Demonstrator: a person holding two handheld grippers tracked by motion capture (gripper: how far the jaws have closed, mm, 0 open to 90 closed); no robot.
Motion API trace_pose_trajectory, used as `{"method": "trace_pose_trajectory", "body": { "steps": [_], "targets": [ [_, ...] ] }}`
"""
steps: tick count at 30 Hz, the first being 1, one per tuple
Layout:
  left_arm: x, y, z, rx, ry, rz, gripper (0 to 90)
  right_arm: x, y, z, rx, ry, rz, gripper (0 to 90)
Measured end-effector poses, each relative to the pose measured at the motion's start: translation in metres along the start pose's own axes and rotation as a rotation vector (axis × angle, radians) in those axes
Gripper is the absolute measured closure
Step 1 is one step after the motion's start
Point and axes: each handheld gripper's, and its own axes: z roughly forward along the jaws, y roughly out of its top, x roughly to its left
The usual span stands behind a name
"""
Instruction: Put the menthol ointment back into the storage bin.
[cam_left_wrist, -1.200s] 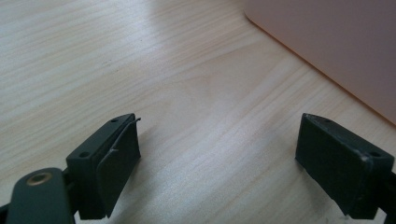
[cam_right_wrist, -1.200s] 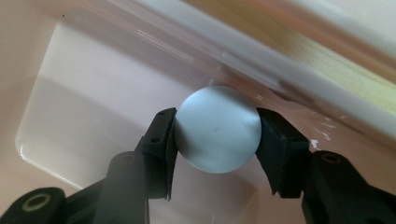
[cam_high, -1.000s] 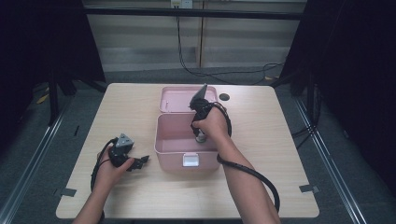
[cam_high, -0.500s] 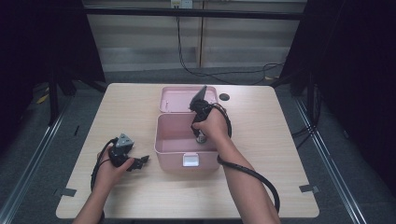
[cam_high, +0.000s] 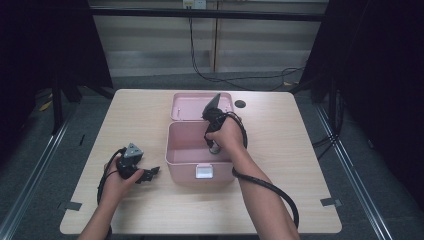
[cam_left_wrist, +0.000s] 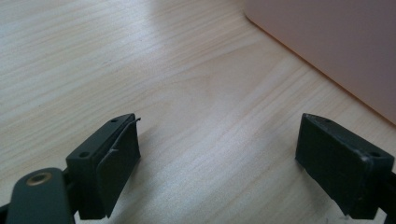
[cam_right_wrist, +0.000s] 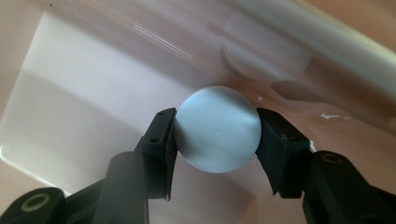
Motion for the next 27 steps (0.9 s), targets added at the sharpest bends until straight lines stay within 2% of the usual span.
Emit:
{"method": "trace_pose_trajectory", "body": {
  "steps": [9, 27],
  "targets": [
    [0.000, 0.000, 0.000, 0.000, 0.000, 0.000, 12.9, 0.000, -0.001, 0.001, -0.003, -0.007, -0.004, 49.3],
    [0.000, 0.000, 0.000, 0.000, 0.000, 0.000, 12.9, -0.002, -0.004, -0.014, -0.029, 0.005, -0.005, 45.9]
  ]
}}
